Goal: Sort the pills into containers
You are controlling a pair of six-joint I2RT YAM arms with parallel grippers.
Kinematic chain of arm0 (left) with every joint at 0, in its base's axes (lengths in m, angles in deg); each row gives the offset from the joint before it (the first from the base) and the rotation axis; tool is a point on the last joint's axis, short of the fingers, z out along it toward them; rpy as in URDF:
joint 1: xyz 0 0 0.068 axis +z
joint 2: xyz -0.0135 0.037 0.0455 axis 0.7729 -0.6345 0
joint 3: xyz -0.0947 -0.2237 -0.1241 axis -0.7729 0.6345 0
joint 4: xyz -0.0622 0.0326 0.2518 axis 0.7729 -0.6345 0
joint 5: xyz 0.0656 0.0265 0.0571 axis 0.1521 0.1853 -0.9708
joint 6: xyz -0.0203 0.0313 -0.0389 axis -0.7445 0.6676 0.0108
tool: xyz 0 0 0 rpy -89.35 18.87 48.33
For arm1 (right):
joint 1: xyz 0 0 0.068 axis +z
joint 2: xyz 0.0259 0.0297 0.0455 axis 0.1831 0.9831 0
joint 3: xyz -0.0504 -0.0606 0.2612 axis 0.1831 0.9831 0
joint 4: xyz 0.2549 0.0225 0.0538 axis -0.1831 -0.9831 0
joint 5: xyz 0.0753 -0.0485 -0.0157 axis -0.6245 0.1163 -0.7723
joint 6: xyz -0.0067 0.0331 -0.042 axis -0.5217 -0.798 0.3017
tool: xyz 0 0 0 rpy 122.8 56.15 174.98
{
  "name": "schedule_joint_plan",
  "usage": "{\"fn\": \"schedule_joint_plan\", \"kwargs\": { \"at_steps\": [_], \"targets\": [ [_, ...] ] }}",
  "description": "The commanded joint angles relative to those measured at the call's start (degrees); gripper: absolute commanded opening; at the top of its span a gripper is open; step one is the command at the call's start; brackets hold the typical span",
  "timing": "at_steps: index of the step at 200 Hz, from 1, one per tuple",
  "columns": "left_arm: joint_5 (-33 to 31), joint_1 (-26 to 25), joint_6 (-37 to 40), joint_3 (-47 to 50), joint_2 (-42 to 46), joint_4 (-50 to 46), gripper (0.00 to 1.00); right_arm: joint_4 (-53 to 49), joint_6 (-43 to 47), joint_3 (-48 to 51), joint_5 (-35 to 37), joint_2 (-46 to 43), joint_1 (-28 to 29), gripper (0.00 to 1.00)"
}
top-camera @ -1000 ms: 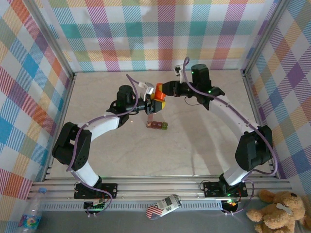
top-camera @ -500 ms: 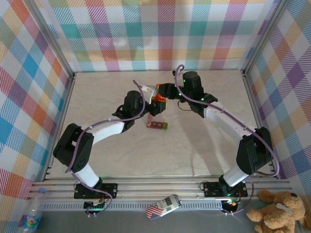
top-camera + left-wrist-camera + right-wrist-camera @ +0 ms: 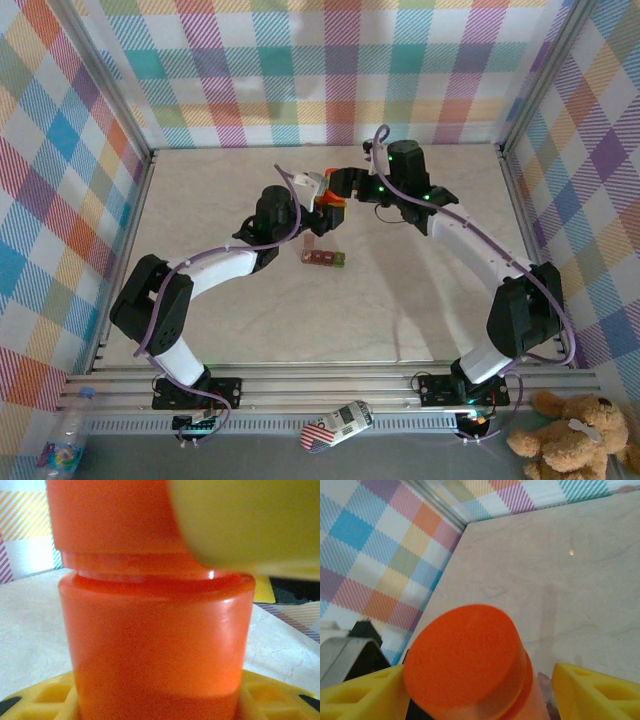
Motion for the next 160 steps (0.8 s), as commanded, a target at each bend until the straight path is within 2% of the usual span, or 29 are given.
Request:
{"fn": "schedule_joint_plan", "kwargs": {
  "at_steps": [1,58,96,122,160],
  "targets": [
    [5.2,2.0,0.0,-2.0,1.3,3.6,0.0,-2.1,2.9,-1.5,-8.7,-3.8,-1.2,0.76],
    [19.7,5.3,-0.4,-1.9,2.0,1.6,0.0,-5.7,8.2,-3.8,-15.3,-3.2,-5.9,0.79],
    [26.9,5.5,0.0,-3.6,2.3,-1.4,0.0,-8.8,11.7,-8.1,-21.4,0.3,-6.2,0.8],
    [29.6,5.5,0.4,-4.7,2.1,-3.1,0.0,-9.5,11.7,-10.1,-25.1,2.4,-6.1,0.8],
    [30.6,5.5,0.2,-5.1,1.7,-3.5,0.0,-11.3,12.4,-11.3,-26.2,4.2,-5.5,0.78]
  ]
}}
